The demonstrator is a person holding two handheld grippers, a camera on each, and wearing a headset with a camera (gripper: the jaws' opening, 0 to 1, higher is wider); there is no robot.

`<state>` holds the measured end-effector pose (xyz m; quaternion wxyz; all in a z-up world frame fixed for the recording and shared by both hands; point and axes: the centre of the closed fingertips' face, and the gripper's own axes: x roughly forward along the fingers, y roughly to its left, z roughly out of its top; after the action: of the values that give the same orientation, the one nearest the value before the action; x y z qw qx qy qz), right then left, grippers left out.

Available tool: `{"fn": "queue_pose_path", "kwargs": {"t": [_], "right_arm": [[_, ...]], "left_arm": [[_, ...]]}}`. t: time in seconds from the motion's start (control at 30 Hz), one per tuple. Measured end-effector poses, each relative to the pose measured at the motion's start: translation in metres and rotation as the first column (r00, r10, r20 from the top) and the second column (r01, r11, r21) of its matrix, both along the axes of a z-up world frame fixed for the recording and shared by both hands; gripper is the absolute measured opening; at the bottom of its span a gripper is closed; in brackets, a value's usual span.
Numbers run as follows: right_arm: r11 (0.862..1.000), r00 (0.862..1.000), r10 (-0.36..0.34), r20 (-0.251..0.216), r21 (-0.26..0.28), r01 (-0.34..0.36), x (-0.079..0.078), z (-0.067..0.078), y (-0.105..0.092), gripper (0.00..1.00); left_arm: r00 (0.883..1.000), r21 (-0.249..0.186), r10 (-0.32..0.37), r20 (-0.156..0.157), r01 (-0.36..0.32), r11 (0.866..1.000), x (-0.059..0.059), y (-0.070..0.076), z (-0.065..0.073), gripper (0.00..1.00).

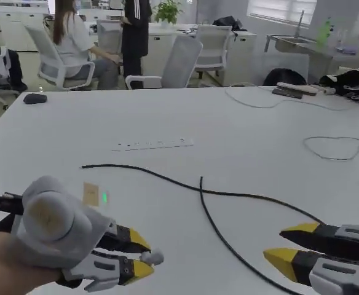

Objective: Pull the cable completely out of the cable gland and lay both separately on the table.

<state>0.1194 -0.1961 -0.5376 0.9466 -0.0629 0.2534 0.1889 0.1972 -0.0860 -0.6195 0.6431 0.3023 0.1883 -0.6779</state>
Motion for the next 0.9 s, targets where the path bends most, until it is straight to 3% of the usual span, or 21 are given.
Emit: {"fn": "queue_pose_path", "kwargs": {"t": [0.07,0.1,0.13,0.2,0.33,0.4,0.43,0.5,0.53,0.63,0.7,0.73,0.77,0.8,0.83,0.87,0.9], "right_arm": [[1.0,1.0,0.002,0.028,0.012,-0.002,-0.003,0.007,0.007,0.23],[1.0,1.0,0.003,0.028,0.015,-0.003,-0.005,0.007,0.009,0.23],[1.0,1.0,0.005,0.028,0.016,-0.006,-0.006,0.007,0.011,0.24],[1.0,1.0,-0.006,0.031,0.011,0.005,-0.009,0.007,0.01,0.24],[0.999,0.999,-0.039,0.023,0.008,0.039,-0.018,0.005,0.005,0.24],[0.997,0.999,-0.051,0.01,-0.061,0.052,-0.023,0.001,-0.001,0.24],[0.996,0.999,-0.053,0.007,-0.065,0.054,-0.025,0.001,-0.001,0.24],[0.998,0.998,-0.058,0.006,-0.038,0.058,-0.027,0.002,-0.001,0.23],[0.998,0.998,-0.059,0.007,-0.025,0.059,-0.028,0.002,0.0,0.23],[0.998,0.998,-0.06,0.004,-0.025,0.06,-0.027,0.002,0.0,0.23],[0.998,0.998,-0.055,0.005,-0.019,0.056,-0.025,0.003,0.0,0.23],[0.999,0.999,-0.051,0.007,-0.011,0.051,-0.022,0.004,0.001,0.23],[0.999,0.999,-0.047,0.009,-0.007,0.047,-0.021,0.004,0.001,0.23],[0.999,0.999,-0.041,0.009,-0.007,0.041,-0.019,0.004,0.002,0.23],[0.999,1.0,-0.031,0.004,-0.012,0.031,-0.017,0.003,0.003,0.23],[1.0,1.0,-0.024,-0.001,-0.017,0.024,-0.016,0.002,0.004,0.23],[1.0,1.0,-0.017,-0.005,-0.02,0.017,-0.014,0.001,0.005,0.24]], "left_arm": [[1.0,0.01,-0.002,-0.004,0.002,1.0,0.009,-0.006,-0.016,0.17],[0.999,0.027,0.004,-0.035,-0.003,1.0,0.013,-0.007,-0.028,0.17],[0.997,0.034,0.026,-0.078,-0.023,0.999,0.016,-0.008,-0.036,0.17],[0.979,0.077,0.052,-0.197,-0.037,0.996,0.017,-0.01,-0.057,0.17],[0.981,0.123,0.067,-0.183,-0.045,0.991,0.036,-0.013,-0.086,0.17],[0.974,0.147,0.097,-0.204,-0.067,0.987,0.04,-0.012,-0.098,0.17],[0.972,0.156,0.099,-0.214,-0.066,0.986,0.04,-0.012,-0.102,0.17],[0.976,0.179,0.099,-0.193,-0.064,0.982,0.043,-0.01,-0.111,0.17],[0.983,0.208,0.072,-0.168,-0.036,0.977,0.044,-0.006,-0.118,0.17],[0.993,0.257,0.023,-0.118,0.008,0.966,0.044,0.002,-0.13,0.17],[0.992,0.277,0.022,-0.125,0.014,0.961,0.041,0.007,-0.139,0.17],[0.988,0.318,0.024,-0.153,0.026,0.948,0.038,0.016,-0.147,0.18],[0.992,0.226,-0.038,-0.123,0.065,0.972,0.039,0.005,-0.136,0.18],[0.99,0.267,0.021,-0.136,0.016,0.963,0.041,0.011,-0.138,0.18],[0.987,0.275,0.081,-0.141,-0.039,0.96,0.045,0.013,-0.134,0.19],[0.987,0.296,0.106,-0.121,-0.066,0.953,0.051,0.014,-0.136,0.23],[0.991,0.281,0.088,-0.101,-0.057,0.958,0.051,0.014,-0.131,0.31]]}}
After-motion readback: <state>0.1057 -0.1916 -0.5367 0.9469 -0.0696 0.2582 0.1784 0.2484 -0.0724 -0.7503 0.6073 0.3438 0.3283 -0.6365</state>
